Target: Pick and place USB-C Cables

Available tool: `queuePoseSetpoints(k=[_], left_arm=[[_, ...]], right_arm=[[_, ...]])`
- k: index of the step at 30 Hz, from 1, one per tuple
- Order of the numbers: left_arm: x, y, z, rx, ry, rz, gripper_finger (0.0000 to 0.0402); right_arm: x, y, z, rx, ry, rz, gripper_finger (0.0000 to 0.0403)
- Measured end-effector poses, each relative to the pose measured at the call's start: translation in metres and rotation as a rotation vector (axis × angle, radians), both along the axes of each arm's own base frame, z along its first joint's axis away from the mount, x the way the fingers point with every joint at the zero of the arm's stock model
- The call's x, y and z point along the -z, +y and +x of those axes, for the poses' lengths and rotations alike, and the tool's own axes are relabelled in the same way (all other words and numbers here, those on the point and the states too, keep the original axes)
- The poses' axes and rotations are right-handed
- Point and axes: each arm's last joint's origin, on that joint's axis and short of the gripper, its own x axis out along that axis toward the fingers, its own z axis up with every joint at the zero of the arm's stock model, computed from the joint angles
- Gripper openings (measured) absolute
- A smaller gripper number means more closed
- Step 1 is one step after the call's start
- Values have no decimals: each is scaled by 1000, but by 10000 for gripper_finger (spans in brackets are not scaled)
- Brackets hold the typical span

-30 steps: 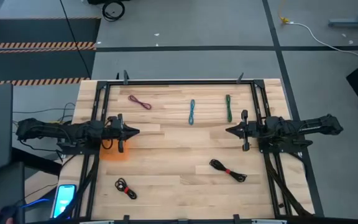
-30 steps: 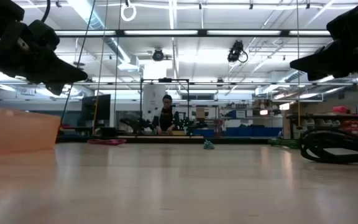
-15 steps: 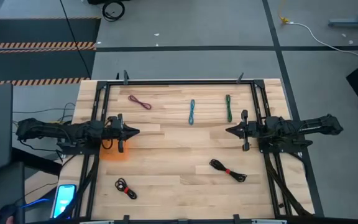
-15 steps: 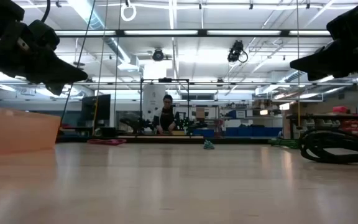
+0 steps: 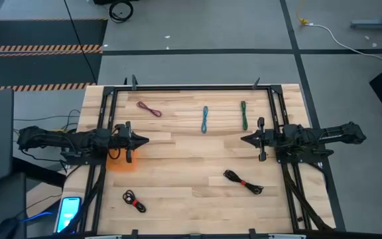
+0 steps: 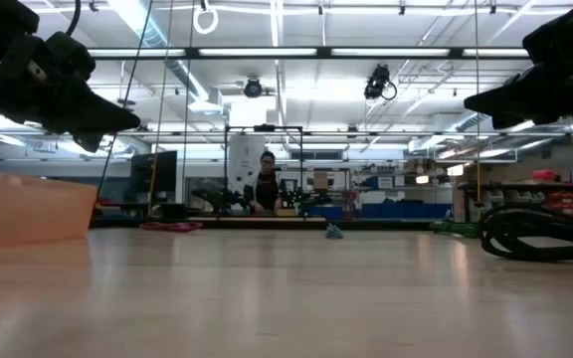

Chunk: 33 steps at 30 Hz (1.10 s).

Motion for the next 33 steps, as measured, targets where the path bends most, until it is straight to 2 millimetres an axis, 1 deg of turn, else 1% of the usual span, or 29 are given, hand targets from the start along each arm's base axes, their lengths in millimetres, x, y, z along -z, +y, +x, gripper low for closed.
queuePoseSetpoints(k=[3,5,10,16,19,23,27,30,33], left_arm=[[0,0,0,0,0,0,30],[0,0,0,0,0,0,29],[0,0,0,0,0,0,30],[0,0,0,0,-1,0,29],[-2,0,0,0,-16,-1,30],[-5,0,1,0,-57,-4,29],[-6,0,1,0,-61,-8,29],[-6,0,1,-9,-72,-77,30],[-6,0,1,-20,-84,-159,29]], right_arm=[[0,0,0,0,0,-2,12],[-2,0,0,-2,-14,-39,12],[-15,0,0,4,-146,-131,12],[-31,0,-3,10,-315,-111,12],[-39,0,-6,-15,-403,-98,12],[-47,1,-9,-50,-499,0,12],[-53,1,-12,-76,-570,119,12],[-53,1,-12,-102,-574,231,12],[-53,1,-12,-112,-576,273,12]])
